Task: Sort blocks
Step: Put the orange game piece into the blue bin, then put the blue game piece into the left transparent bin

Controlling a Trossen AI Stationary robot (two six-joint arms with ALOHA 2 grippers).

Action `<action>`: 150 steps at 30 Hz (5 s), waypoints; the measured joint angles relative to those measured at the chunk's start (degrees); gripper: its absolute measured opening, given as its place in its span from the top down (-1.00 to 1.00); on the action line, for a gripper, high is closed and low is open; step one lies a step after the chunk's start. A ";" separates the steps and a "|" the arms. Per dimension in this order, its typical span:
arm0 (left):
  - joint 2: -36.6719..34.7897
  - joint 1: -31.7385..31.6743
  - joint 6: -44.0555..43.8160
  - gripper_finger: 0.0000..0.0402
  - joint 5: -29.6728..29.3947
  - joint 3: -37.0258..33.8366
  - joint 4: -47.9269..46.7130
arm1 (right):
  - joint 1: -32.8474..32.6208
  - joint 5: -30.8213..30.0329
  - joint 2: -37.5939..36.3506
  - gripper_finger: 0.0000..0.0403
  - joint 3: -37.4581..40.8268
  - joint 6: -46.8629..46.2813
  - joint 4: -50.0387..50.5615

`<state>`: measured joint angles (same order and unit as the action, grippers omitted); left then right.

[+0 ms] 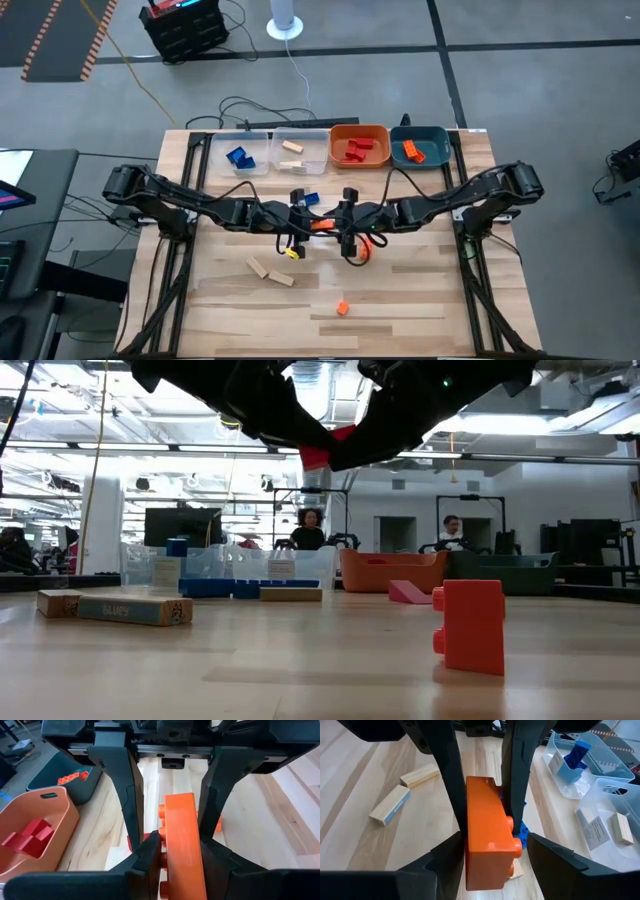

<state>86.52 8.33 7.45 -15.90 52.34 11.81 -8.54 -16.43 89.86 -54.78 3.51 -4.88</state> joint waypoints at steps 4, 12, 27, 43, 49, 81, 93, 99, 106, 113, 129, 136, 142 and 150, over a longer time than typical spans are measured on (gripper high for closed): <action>0.00 -0.02 0.45 0.52 -0.02 0.00 0.07 | 0.00 0.07 0.33 -0.04 0.00 0.02 -0.17; 0.11 0.01 0.59 0.52 -0.11 0.00 -1.24 | 0.00 0.68 1.40 0.41 -0.02 -0.30 -0.63; -0.35 0.09 -2.05 -0.24 -3.81 5.64 -15.00 | 1.02 -0.46 -0.69 0.38 -0.07 -5.02 13.22; -0.22 7.84 -13.18 -0.26 -12.66 3.36 -24.13 | 27.30 -18.29 -15.10 0.34 -0.02 -23.60 49.42; -0.20 11.81 -16.15 -0.26 -17.36 2.75 -27.05 | 41.89 -13.03 -12.87 0.32 -0.02 -17.36 49.18; -0.17 5.99 -20.51 -0.26 -19.48 2.42 -44.18 | 13.41 -9.60 -23.89 0.05 0.00 -15.86 42.12; -0.37 -5.14 -25.21 -0.26 -9.95 -9.26 -33.39 | -6.35 -27.44 -23.85 0.05 4.25 -25.11 34.92; -0.43 -9.80 -24.35 -0.26 -7.51 -10.29 -31.72 | -7.61 -27.61 -23.85 0.05 6.27 -25.37 31.43; -0.21 -13.95 -22.04 -0.24 -1.15 -10.29 -31.10 | -7.45 -27.65 -23.83 0.05 6.86 -25.59 31.33; -0.20 -14.94 -20.78 0.04 1.83 -10.29 -31.33 | -7.45 -27.65 -23.84 0.05 6.88 -25.58 31.33; -2.49 -14.90 -18.18 0.32 4.00 -9.78 -31.15 | -7.45 -27.63 -23.85 0.05 6.88 -25.57 31.33; -9.05 -14.62 -16.92 0.32 3.98 -9.77 -30.11 | -7.45 -27.62 -23.58 0.05 6.88 -25.16 30.35; -12.79 -11.76 -14.48 0.32 6.50 -9.75 -23.43 | -7.63 -26.92 -19.65 0.05 9.70 -11.66 14.87; -12.97 -9.79 -14.64 0.32 10.46 -9.77 -21.91 | -10.13 -21.03 -11.46 0.05 12.41 17.12 -9.72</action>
<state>73.56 -1.45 -7.19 -5.44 42.57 -10.10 -18.67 -37.45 78.41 -42.37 20.63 -14.60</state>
